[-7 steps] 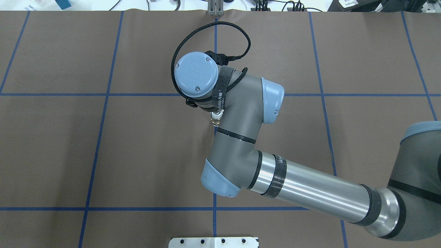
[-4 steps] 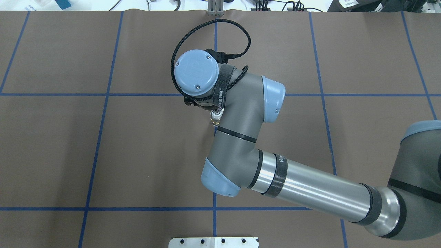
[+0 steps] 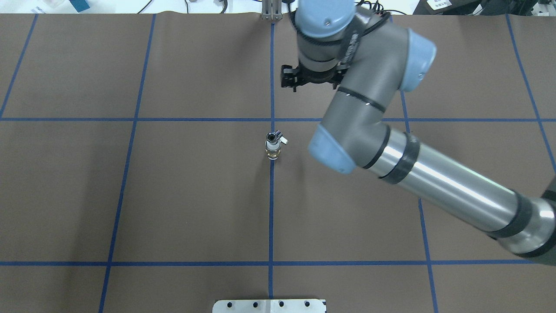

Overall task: Assemble PPR valve and pipe with both arms
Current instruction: 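Open the right gripper and lift it away from the valve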

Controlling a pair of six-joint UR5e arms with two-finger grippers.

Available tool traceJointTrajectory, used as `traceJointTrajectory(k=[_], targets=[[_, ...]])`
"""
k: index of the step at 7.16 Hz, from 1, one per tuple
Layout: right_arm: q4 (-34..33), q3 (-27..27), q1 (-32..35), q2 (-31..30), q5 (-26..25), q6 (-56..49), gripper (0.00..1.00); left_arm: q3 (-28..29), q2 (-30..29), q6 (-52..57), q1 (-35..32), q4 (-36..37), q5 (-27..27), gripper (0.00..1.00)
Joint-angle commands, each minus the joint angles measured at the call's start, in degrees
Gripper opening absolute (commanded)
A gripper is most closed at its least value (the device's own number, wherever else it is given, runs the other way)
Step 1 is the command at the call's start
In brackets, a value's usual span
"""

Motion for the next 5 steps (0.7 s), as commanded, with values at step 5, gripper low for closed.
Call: traceJointTrajectory(k=[5], targets=[[12.3,6.3,24.7,-33.9,17.4,-43.7,0.99,-1.1,-3.2,-6.8,0.6,2.1,6.5,1.00]])
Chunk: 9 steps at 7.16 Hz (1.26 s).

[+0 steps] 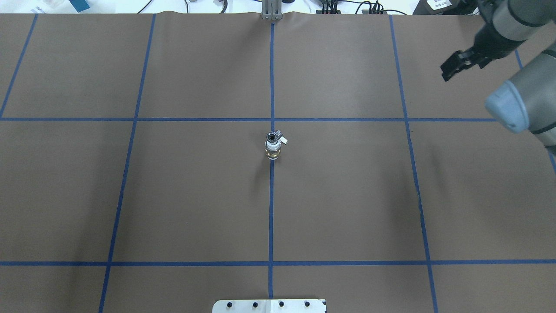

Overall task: Assemble PPR valve and pipe with both arms
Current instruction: 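Open the right gripper and lift it away from the valve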

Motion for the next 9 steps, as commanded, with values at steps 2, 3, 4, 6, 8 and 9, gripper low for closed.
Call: traceJointTrajectory(k=[2,3,4,6,8,9], targets=[[11.5,-2.2,8.1,-16.4,3.7,-9.7,0.99,-0.1,-3.0,-0.1,0.0,3.7,-0.4,1.00],[15.8,-2.4,11.7,-22.1,5.7,-11.6,0.99,0.5,-2.8,0.0,0.0,3.4,-0.5,1.00],[16.2,-2.4,15.3,-25.1,5.8,-12.3,0.99,0.7,-2.7,0.1,0.0,3.3,-0.5,1.00],[12.8,-3.5,22.7,-25.8,5.4,-12.7,0.99,0.6,-2.6,0.3,0.0,3.3,-0.5,1.00],[-0.4,-3.0,25.5,-20.9,4.8,-21.9,0.99,0.5,-2.6,0.4,0.0,3.3,-0.6,1.00],[-3.5,-2.8,26.0,-20.2,4.8,-24.8,0.99,0.4,-2.6,0.5,0.0,3.3,-0.5,1.00]])
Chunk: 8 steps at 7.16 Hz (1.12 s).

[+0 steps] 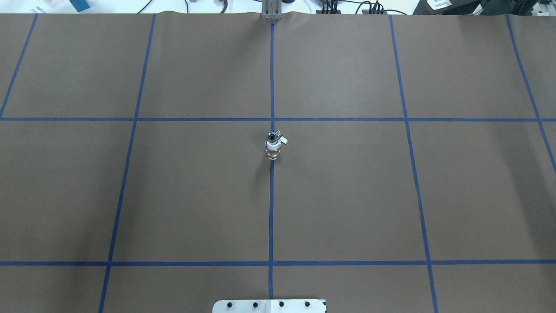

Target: Assemble PPR valve and pipe with both arms

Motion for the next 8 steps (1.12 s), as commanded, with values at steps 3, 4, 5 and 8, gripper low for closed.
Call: traceJointTrajectory(k=[3,4,5,8], targets=[[-5.2,-1.0,1.2,0.1,0.4,-4.7,0.99,-0.3,0.1,0.0,0.0,0.0,0.0,1.00],[-5.1,-0.8,1.2,0.1,0.4,-4.8,0.99,-0.4,0.1,0.0,0.0,0.1,0.0,1.00],[-5.3,-1.3,1.2,0.0,0.3,-4.6,0.99,-0.3,0.1,0.0,0.0,-0.1,0.1,1.00],[-2.6,-5.0,1.2,-0.2,0.0,-4.8,0.99,-0.2,0.1,-0.1,0.0,-0.1,0.3,1.00]])
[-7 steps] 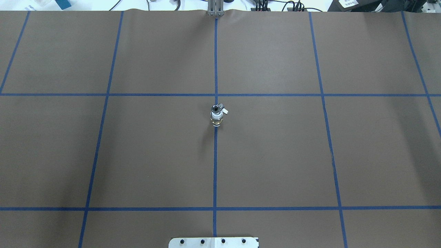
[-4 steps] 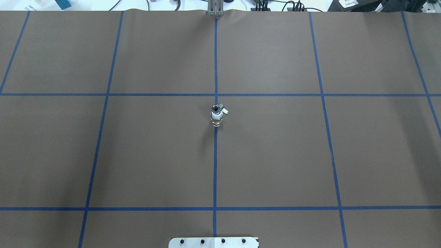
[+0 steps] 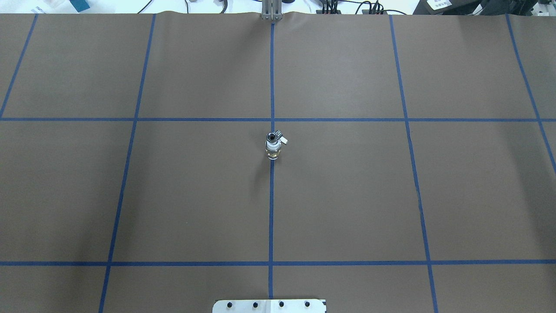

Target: Assemble PPR valve and pipe with both arms

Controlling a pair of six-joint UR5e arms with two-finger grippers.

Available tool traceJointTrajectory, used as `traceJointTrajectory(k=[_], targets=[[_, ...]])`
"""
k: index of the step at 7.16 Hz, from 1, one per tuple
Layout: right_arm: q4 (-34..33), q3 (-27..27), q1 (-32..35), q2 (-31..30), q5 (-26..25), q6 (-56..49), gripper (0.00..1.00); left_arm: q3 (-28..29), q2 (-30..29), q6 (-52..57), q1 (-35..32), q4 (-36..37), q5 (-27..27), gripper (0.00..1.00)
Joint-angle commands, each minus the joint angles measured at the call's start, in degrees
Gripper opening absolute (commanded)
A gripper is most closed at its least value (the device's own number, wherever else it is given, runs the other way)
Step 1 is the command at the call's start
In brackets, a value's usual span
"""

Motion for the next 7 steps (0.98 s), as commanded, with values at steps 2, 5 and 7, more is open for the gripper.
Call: traceJointTrajectory(k=[2,5,7], targets=[[0.8,-0.3,0.0,0.0,-0.4,0.1,0.99,-0.1,0.0,0.0,0.0,0.0,0.1,1.00],[0.8,2.8,0.1,-1.3,-0.5,-0.5,0.99,-0.1,0.1,-0.1,0.0,0.1,0.3,1.00],[0.8,3.4,0.0,-1.7,-0.5,-0.4,0.99,0.0,0.2,-0.1,0.0,0.1,0.4,1.00]])
